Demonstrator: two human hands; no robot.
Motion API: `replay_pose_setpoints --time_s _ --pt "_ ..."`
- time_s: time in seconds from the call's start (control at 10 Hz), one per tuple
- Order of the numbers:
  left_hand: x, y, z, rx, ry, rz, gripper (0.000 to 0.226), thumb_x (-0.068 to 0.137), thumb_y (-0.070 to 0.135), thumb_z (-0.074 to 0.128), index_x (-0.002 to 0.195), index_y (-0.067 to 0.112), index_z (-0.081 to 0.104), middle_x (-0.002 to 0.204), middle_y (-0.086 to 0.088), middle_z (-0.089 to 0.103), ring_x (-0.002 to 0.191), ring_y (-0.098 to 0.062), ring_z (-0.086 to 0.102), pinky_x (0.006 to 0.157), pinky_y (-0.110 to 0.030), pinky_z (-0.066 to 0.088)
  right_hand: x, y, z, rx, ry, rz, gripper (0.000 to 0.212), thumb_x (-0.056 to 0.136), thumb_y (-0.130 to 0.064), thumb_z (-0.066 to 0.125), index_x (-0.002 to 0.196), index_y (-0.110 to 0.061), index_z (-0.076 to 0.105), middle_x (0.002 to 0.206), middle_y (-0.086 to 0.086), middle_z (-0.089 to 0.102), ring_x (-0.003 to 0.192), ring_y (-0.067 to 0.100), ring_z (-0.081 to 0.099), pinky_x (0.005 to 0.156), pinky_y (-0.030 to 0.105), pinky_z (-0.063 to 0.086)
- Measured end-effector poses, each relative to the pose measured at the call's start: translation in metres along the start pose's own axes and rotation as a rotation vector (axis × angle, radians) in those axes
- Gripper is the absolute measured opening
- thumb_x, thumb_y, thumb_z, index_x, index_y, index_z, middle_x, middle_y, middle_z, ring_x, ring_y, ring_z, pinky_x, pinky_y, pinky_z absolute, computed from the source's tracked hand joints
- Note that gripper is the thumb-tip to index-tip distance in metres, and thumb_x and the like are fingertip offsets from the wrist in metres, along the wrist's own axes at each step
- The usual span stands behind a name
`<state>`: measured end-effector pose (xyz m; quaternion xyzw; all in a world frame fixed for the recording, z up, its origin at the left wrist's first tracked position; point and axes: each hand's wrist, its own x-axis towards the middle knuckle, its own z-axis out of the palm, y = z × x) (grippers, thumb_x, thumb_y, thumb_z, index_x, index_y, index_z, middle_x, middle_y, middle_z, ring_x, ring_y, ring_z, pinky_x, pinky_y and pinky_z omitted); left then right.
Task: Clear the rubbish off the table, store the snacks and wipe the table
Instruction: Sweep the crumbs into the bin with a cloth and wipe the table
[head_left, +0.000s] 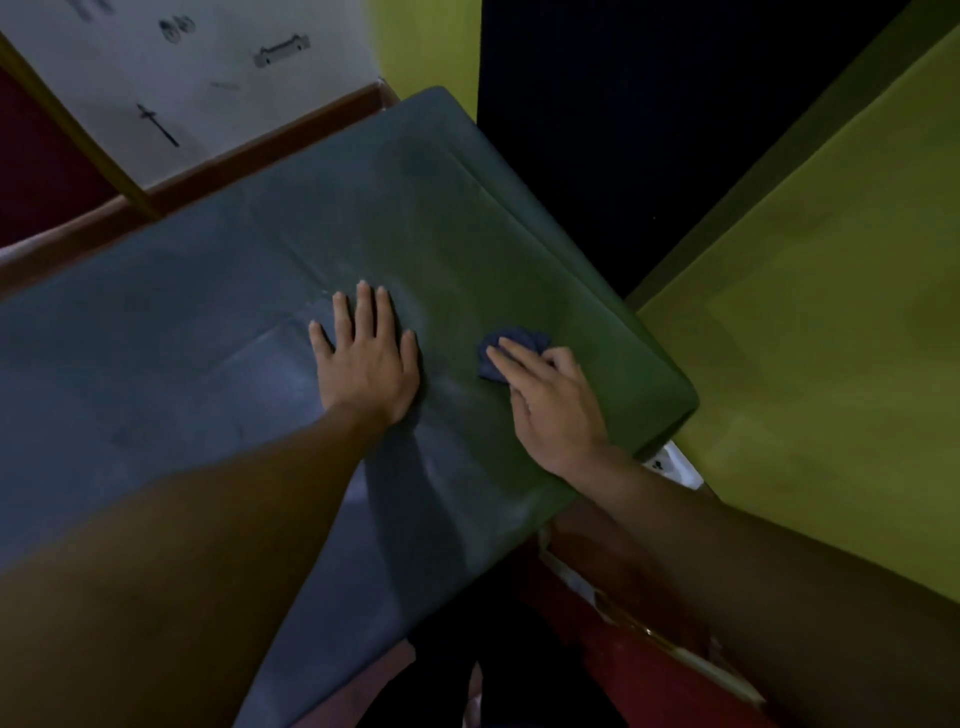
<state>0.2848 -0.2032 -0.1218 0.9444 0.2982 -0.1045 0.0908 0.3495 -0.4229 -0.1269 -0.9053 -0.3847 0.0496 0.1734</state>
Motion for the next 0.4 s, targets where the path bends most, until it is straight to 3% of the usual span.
replay_pose_setpoints --time_s 0.2,0.3,0.4 --pt "-0.046 -0.006 0.003 0.021 -0.065 0.078 0.068 0.101 0.054 0.011 0.157 0.021 -0.004 0.166 -0.004 -0.007 0.152 -0.026 -0.009 0.122 -0.050 0.000 -0.031 -0.013 -0.007 -0.080 -0.084 0.071 0.050 0.101 -0.025 0.049 0.151 -0.025 0.045 0.155 -0.006 0.045 0.108 0.025 0.047 0.089 0.043 0.047" --pt "-0.058 -0.013 -0.001 0.028 -0.127 0.113 0.068 0.101 0.054 0.014 0.158 0.022 -0.005 0.165 -0.003 -0.009 0.152 -0.025 -0.009 0.123 -0.048 -0.001 -0.026 -0.021 -0.022 -0.165 -0.253 0.137 0.056 0.105 -0.042 0.037 0.158 -0.034 0.023 0.166 -0.012 0.020 0.131 0.027 0.034 0.099 0.044 0.036" --pt "-0.065 -0.016 -0.019 0.012 -0.182 0.167 0.067 0.101 0.055 0.015 0.158 0.023 -0.004 0.166 -0.002 -0.007 0.152 -0.024 -0.006 0.123 -0.047 0.000 -0.019 -0.031 -0.036 -0.186 -0.419 0.199 0.062 0.103 -0.058 0.025 0.159 -0.040 0.005 0.168 -0.013 -0.003 0.150 0.031 0.005 0.111 0.050 0.022"
